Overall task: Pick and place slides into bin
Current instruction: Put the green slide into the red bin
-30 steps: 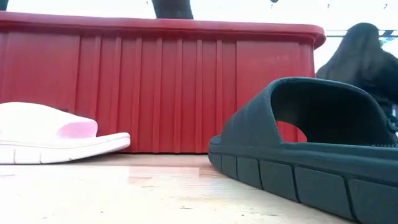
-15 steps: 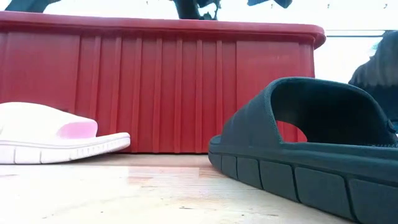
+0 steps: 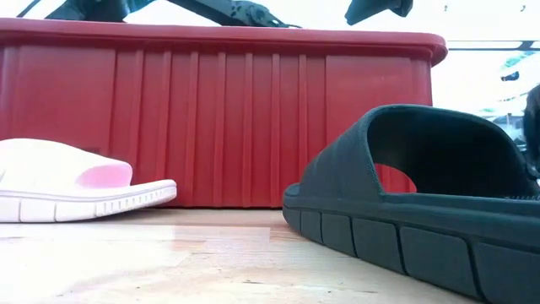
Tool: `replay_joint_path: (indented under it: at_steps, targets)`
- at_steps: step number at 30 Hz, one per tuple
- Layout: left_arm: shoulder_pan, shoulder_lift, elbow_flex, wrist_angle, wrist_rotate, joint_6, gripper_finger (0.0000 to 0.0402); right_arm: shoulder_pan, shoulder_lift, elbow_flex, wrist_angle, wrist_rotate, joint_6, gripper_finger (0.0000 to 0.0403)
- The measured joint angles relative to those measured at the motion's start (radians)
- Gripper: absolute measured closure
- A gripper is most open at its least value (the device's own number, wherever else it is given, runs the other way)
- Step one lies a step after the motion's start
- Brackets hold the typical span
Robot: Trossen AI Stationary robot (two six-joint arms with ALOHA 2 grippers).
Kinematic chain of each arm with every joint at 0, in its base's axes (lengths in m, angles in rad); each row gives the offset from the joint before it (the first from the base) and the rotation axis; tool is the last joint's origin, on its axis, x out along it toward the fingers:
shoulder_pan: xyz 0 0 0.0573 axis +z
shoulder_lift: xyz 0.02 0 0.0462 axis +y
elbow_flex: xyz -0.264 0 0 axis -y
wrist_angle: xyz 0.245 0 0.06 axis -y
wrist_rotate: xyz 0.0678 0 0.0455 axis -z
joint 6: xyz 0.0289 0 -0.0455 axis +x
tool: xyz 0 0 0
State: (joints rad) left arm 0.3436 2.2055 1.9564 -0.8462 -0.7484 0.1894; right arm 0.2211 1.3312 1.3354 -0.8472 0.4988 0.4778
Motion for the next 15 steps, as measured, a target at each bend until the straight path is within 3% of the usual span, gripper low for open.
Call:
replay_joint_path:
  at_steps: [5,15]
  targets:
    - [0.005,0.001,0.002,-0.007,0.126,-0.001,0.0355,0.000,0.000,0.000,-0.013,0.007,0.019,0.0323]
    - [-0.062,0.009,-0.002,-0.089,0.145,-0.044,0.0347,0.005,0.000,0.000,-0.020,0.007,0.020,0.0323]
